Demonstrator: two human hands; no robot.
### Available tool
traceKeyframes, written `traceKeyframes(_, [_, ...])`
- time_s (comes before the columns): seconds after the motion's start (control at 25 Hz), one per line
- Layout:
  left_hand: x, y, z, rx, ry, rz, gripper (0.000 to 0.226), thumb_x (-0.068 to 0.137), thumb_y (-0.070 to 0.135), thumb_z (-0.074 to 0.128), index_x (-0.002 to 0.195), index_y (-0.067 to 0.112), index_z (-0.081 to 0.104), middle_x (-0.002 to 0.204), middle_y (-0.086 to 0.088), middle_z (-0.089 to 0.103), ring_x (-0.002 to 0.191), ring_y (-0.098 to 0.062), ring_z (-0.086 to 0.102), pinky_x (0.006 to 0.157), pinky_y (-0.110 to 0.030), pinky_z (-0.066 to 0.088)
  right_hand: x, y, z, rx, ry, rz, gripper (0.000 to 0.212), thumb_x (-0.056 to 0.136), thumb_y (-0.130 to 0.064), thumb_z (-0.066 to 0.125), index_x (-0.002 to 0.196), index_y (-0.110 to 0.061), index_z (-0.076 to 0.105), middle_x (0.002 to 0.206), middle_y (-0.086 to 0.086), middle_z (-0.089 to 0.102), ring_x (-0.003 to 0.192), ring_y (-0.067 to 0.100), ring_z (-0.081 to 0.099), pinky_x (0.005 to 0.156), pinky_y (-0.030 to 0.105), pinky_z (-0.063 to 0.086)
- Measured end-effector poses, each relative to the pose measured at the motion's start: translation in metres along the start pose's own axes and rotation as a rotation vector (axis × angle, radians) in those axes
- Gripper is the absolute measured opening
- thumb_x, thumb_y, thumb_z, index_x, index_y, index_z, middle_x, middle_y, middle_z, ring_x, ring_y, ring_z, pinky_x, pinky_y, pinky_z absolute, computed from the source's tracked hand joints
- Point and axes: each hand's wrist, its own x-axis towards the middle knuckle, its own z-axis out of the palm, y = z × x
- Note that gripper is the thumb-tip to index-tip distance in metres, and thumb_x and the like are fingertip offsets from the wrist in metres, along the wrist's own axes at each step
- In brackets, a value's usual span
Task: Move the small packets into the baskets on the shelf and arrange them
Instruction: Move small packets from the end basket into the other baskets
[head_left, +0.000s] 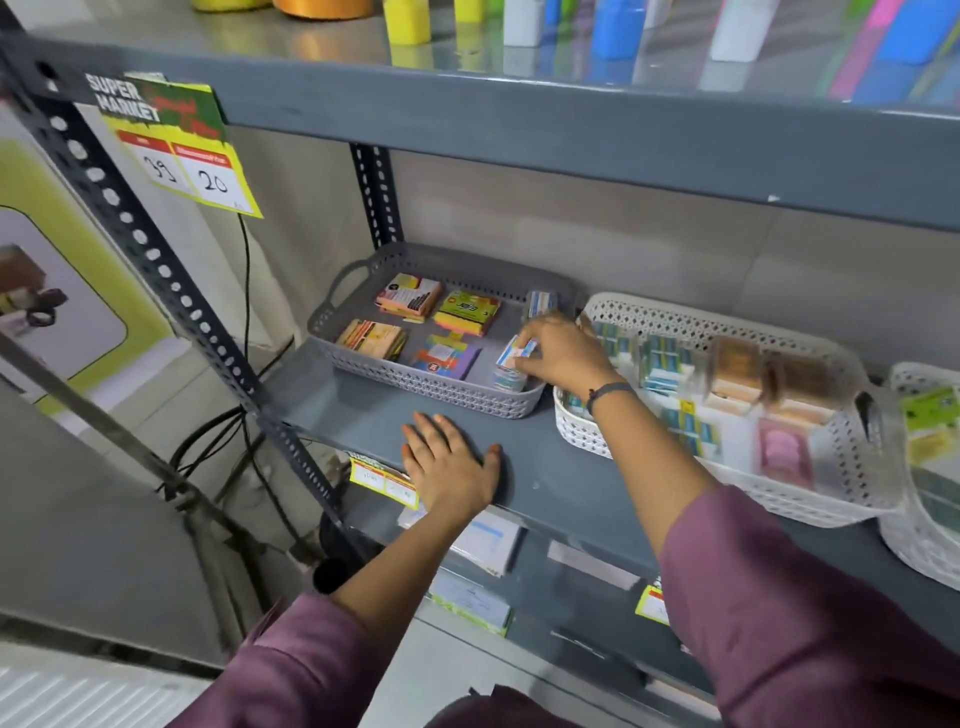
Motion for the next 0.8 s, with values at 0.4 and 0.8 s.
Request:
traceKeyframes(0.4, [0.0,0.002,0.01,0.036,0.103,-0.042,0.086,0.089,0.062,0.03,0.149,0.005,0.007,0.159,-0.019,-0.001,0.146,-0.035,-0.005,0.118,-0.046,0.001,-0.141,0.194,-0.088,-0.032,0.595,0.458,0.05,0.086,-0.002,0.05,0.135,0.002,0.048,0.141,0.023,0.049,0.134,0.034,0.042,0.113,0.042,0.03])
traceKeyframes(0.8, [-0.004,0.007,0.002,0.079,0.022,-0.07,0.089,0.088,0.066,0.027,0.15,0.009,0.001,0.159,-0.016,-0.008,0.146,-0.032,-0.01,0.119,-0.045,-0.002,-0.169,0.299,-0.082,-0.008,0.001,0.761,0.07,0.089,-0.008,0.056,0.147,0.004,0.018,0.153,0.029,0.022,0.138,0.041,0.031,0.113,0.048,0.035])
